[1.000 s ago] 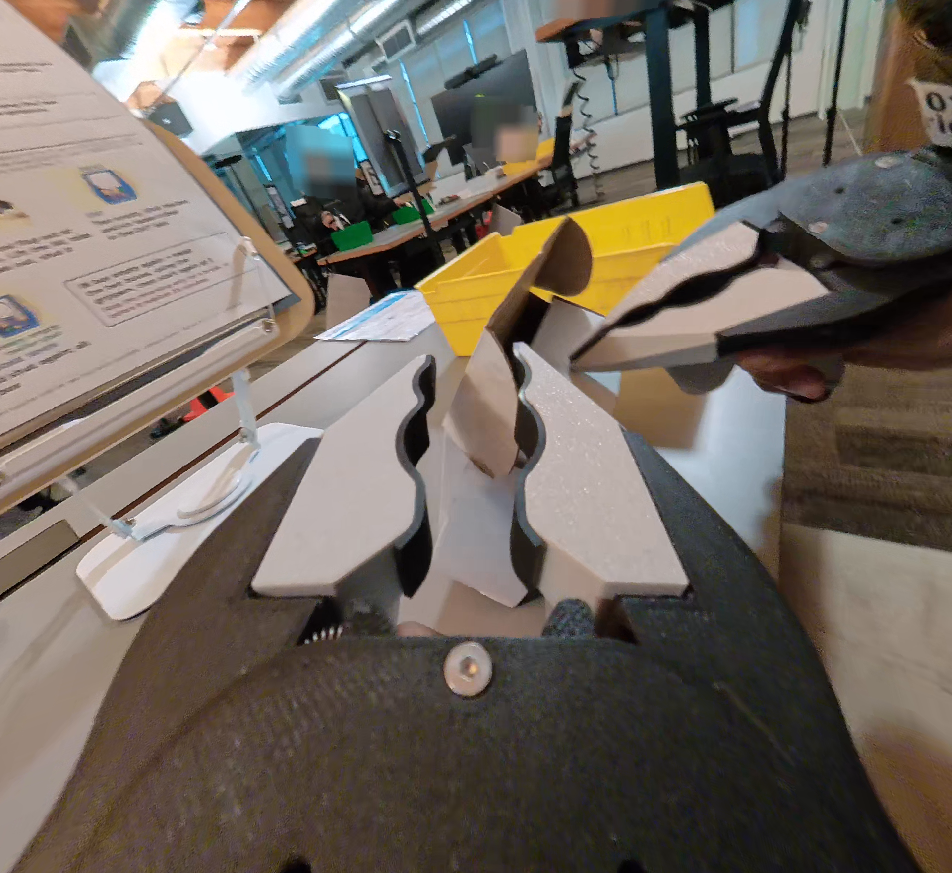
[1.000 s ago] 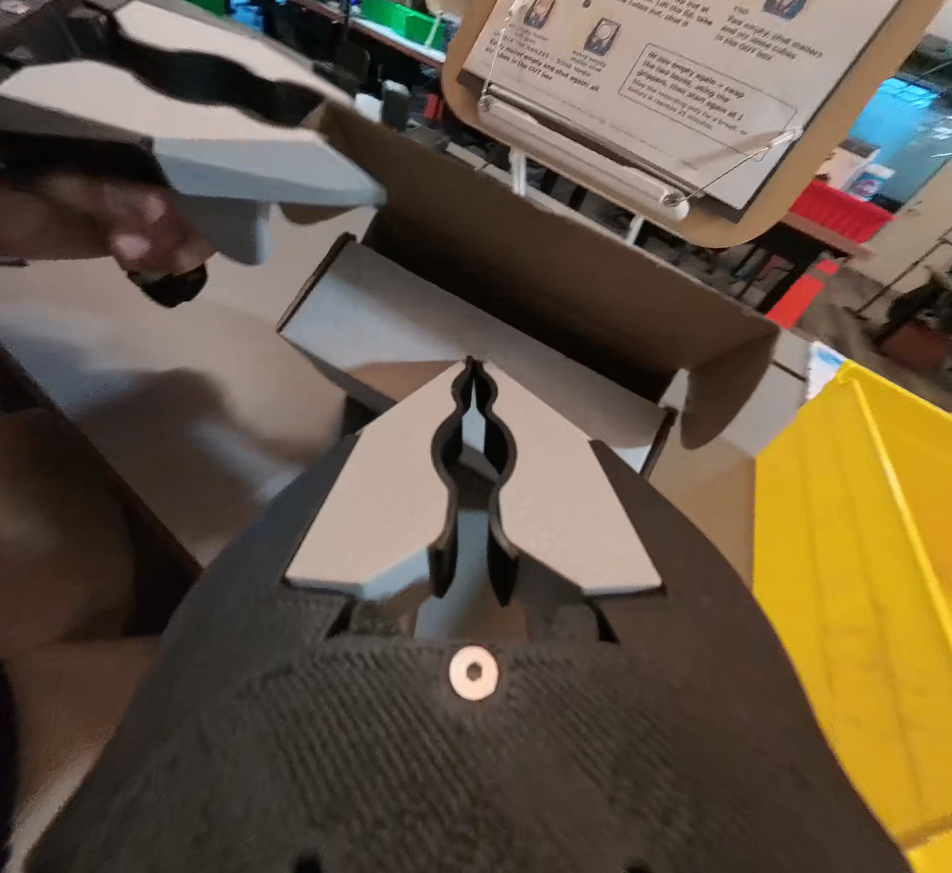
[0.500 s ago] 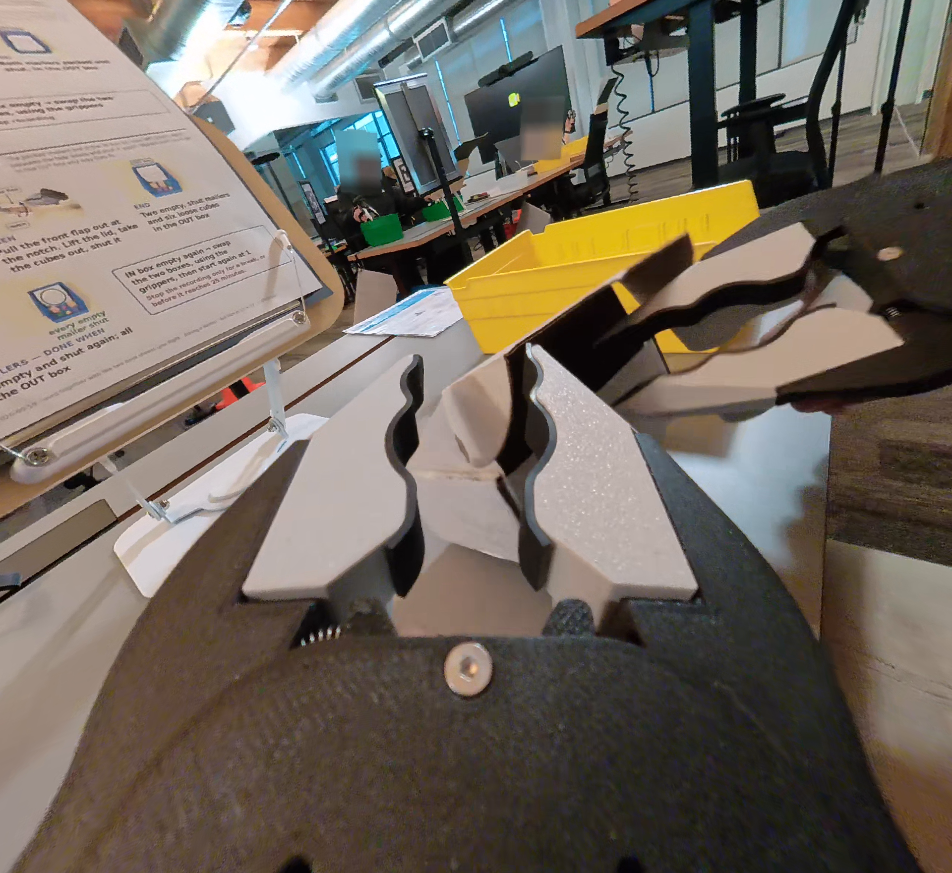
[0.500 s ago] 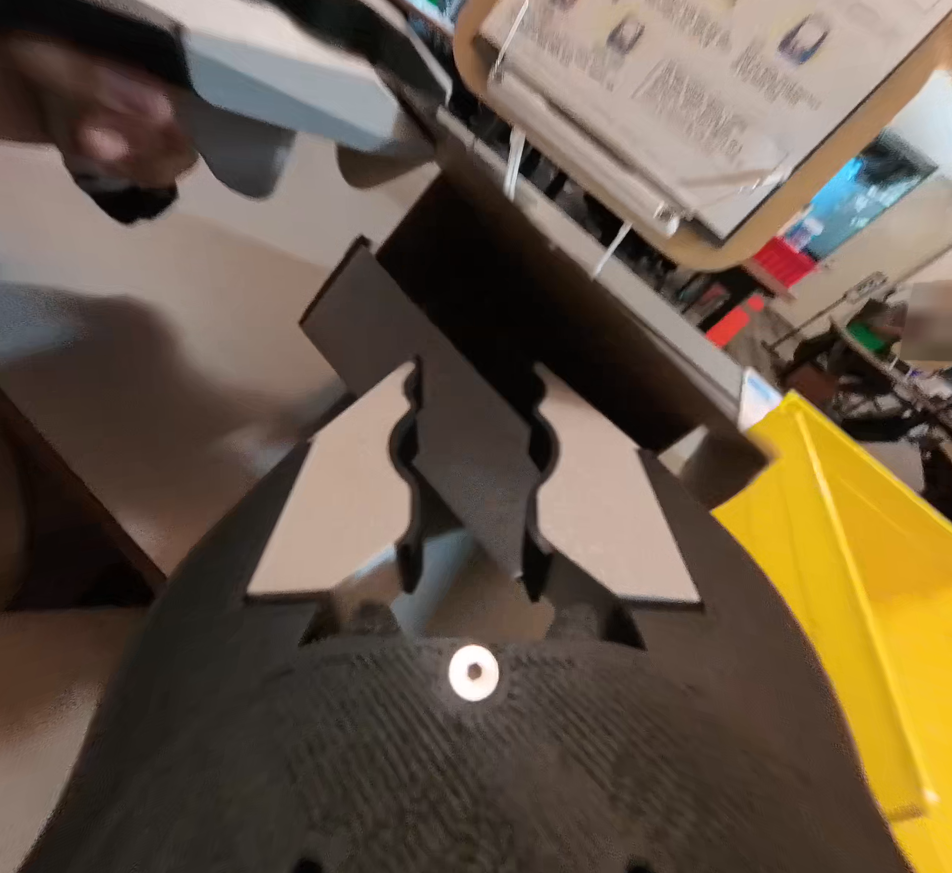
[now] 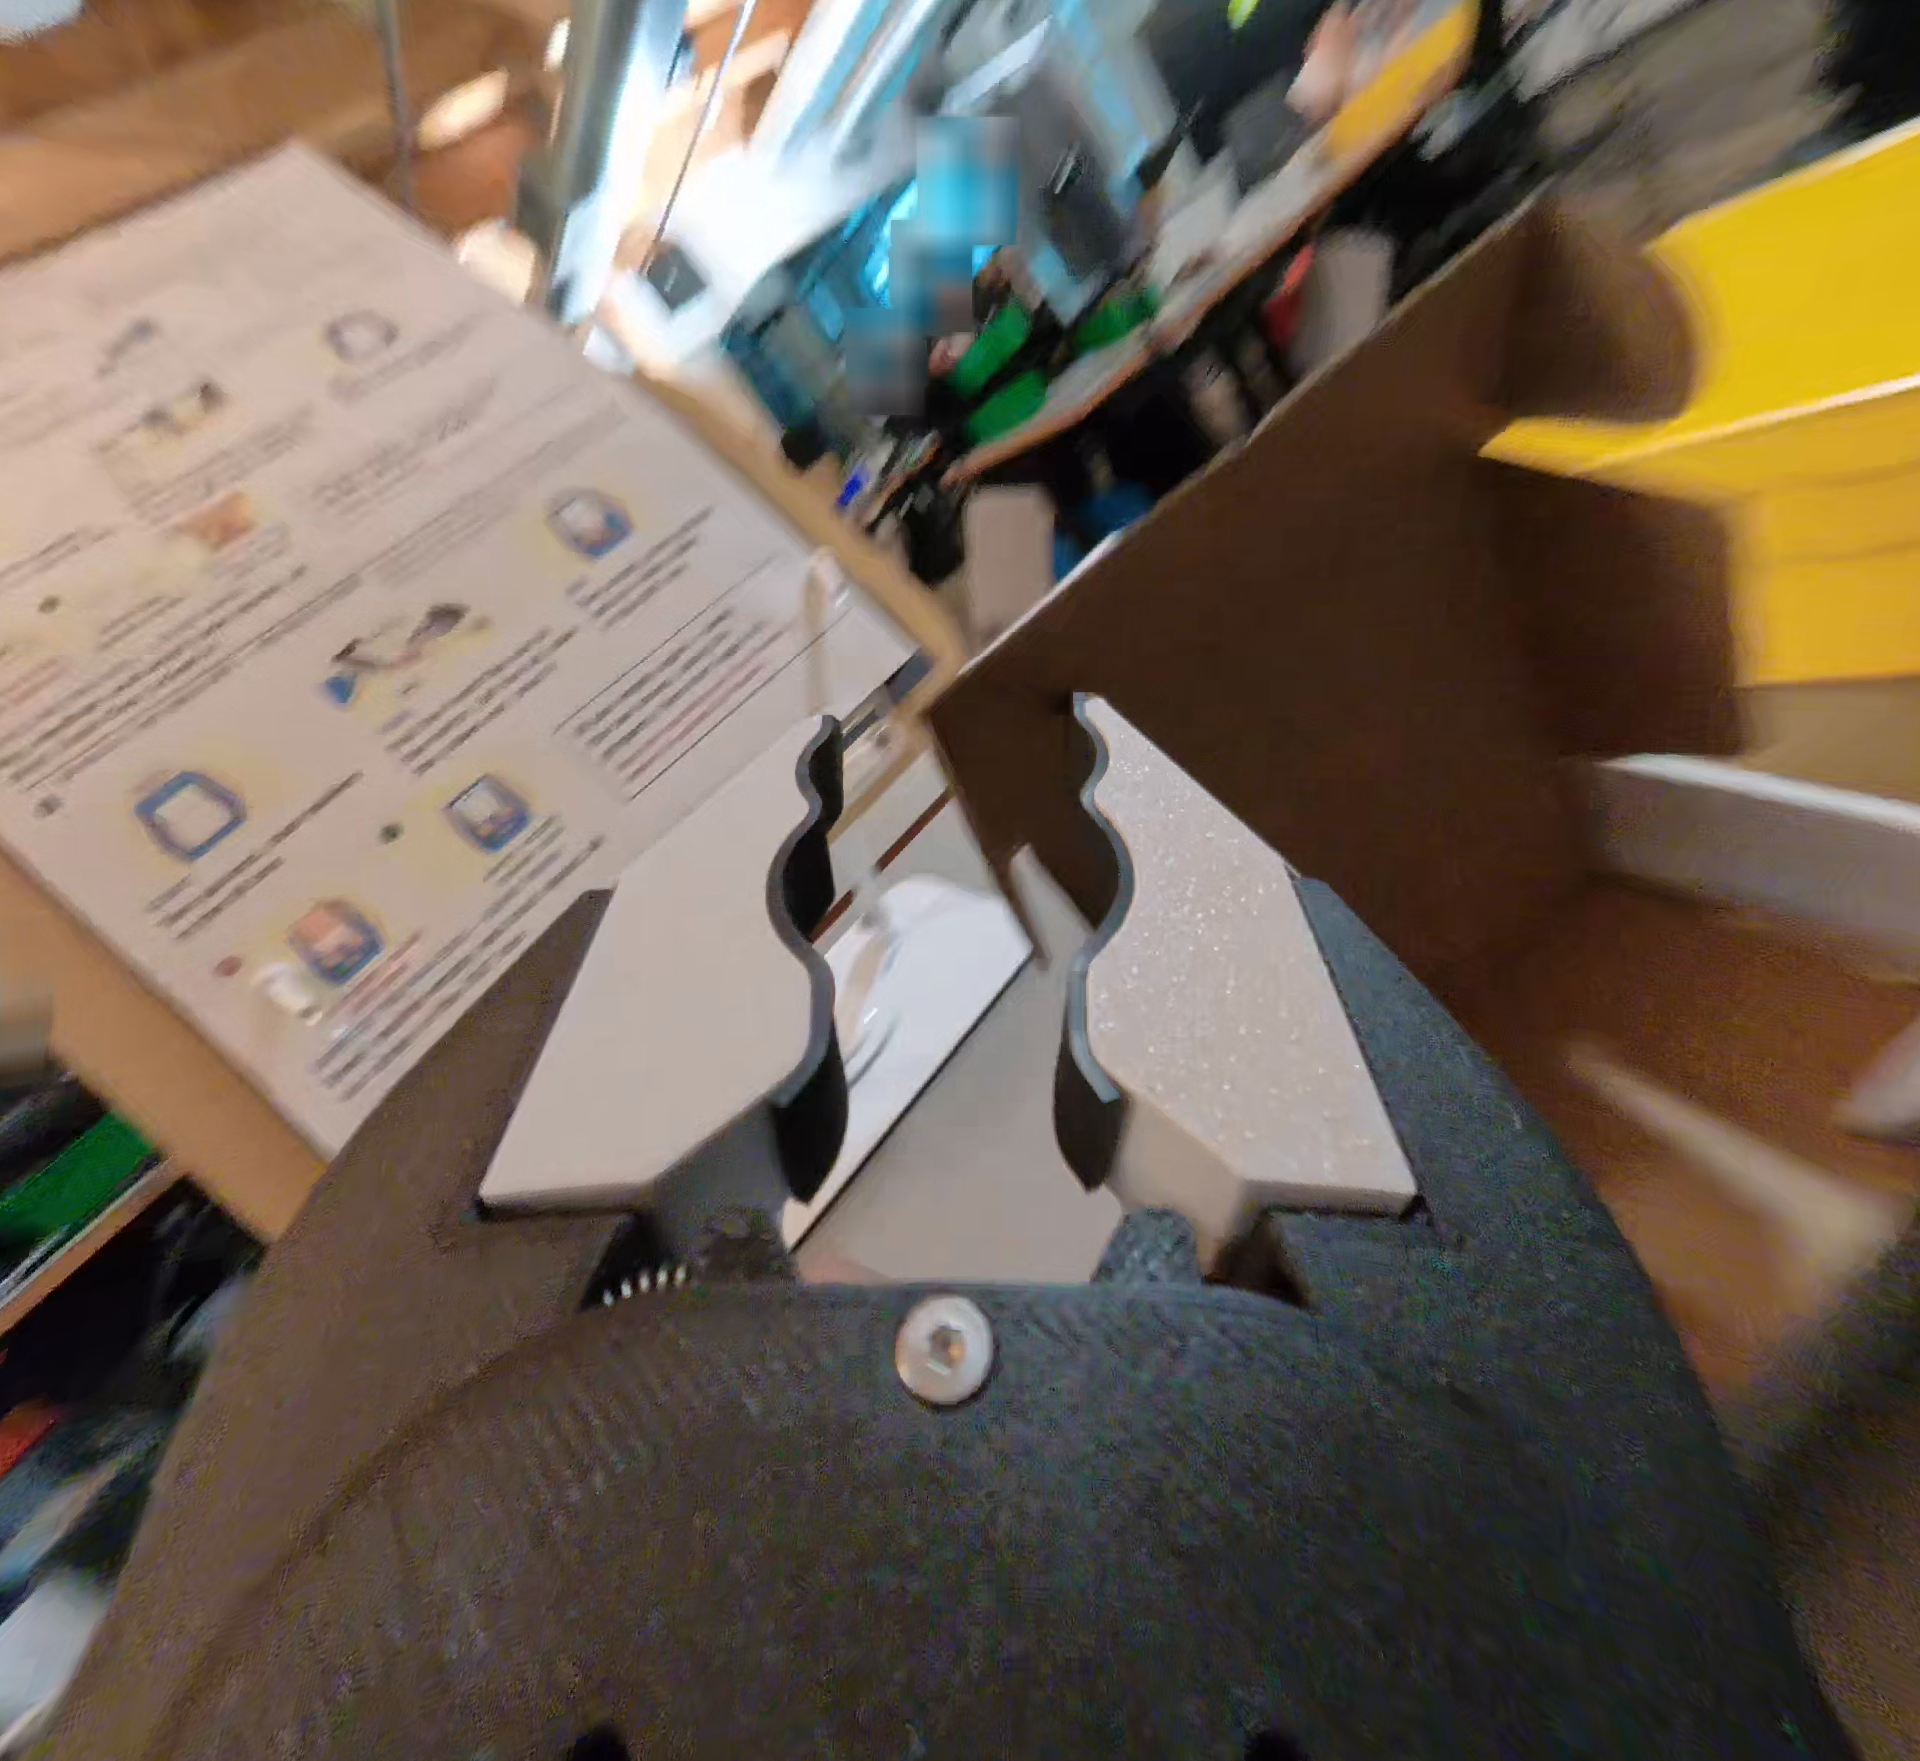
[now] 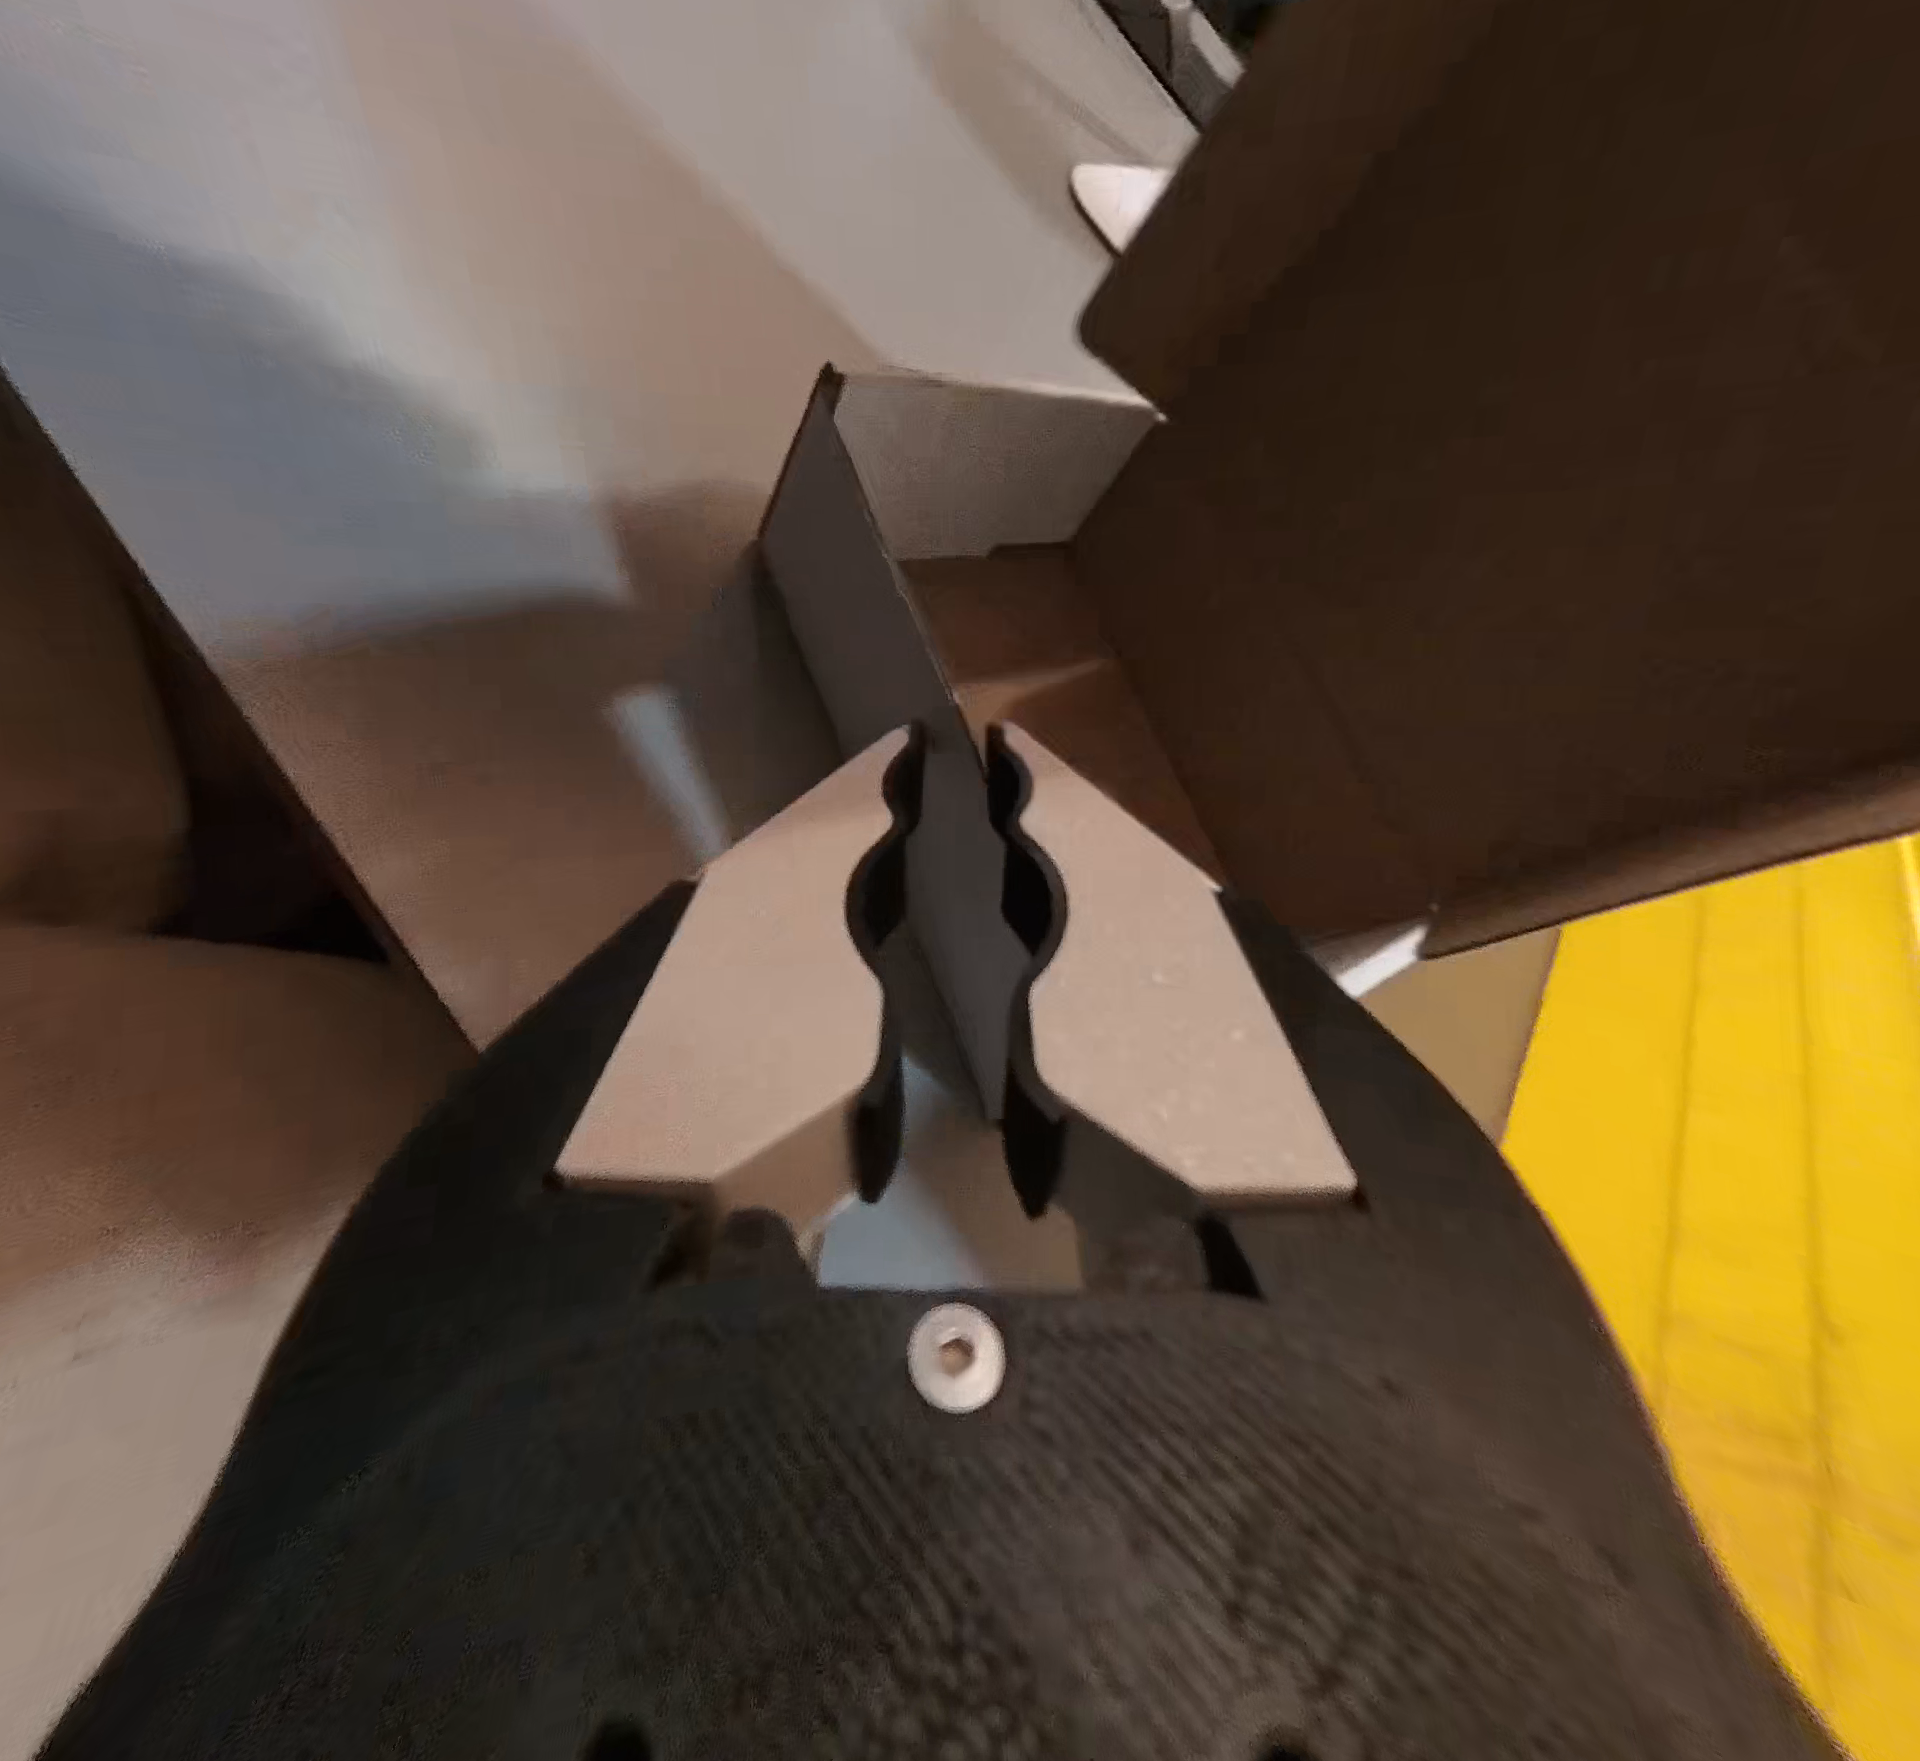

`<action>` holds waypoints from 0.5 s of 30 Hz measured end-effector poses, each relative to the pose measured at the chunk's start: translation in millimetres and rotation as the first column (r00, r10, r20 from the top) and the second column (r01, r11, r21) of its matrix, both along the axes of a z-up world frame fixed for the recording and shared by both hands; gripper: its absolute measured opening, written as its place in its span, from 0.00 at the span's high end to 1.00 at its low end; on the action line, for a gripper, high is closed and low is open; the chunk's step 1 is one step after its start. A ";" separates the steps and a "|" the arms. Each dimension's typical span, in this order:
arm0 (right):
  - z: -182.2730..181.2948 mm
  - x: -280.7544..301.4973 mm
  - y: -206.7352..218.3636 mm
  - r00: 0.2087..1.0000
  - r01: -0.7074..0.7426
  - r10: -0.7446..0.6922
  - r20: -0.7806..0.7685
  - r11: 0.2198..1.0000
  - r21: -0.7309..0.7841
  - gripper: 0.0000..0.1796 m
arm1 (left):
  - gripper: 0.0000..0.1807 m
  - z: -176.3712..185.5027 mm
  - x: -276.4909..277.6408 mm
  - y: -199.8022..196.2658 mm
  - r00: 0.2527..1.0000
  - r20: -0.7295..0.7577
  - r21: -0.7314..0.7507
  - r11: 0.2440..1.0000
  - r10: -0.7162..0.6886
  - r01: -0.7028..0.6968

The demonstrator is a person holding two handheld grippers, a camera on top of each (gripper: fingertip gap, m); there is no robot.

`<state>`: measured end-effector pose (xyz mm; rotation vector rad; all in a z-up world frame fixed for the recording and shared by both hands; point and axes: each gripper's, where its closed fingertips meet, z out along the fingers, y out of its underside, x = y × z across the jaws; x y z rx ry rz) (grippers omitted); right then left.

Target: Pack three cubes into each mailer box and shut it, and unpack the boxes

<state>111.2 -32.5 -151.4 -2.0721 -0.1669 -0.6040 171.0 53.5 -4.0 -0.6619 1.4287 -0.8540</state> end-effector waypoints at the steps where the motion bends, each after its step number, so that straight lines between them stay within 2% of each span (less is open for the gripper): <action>1: -0.4 -1.9 -0.6 1.000 -0.017 0.017 -0.009 1.000 -0.002 0.93 | 0.75 -2.8 15.1 15.0 0.996 -0.043 0.018 0.997 0.078 -0.077; 3: 0.3 -5.3 -2.1 0.998 -0.065 0.065 0.013 0.998 -0.007 0.95 | 0.75 -1.0 35.7 35.9 0.989 -0.046 0.017 0.990 0.143 -0.143; 4: 0.3 -6.7 -2.9 0.996 -0.086 0.086 0.025 0.996 -0.007 0.95 | 0.79 1.6 41.9 43.9 0.988 -0.020 -0.001 0.989 0.150 -0.150; 6: 0.5 -11.4 -3.9 0.992 -0.125 0.125 0.017 0.992 0.004 0.95 | 0.79 -5.4 50.9 55.8 0.988 -0.044 -0.029 0.988 0.151 -0.152; 10: 1.6 -29.3 -6.8 0.973 -0.226 0.228 -0.046 0.973 0.048 0.96 | 0.79 -35.5 54.8 76.8 0.969 -0.163 -0.023 0.981 0.188 -0.194; 15: 3.1 -43.8 -8.2 0.951 -0.307 0.310 -0.022 0.949 0.069 0.96 | 0.77 -92.2 54.3 102.1 0.905 -0.347 0.042 0.968 0.246 -0.247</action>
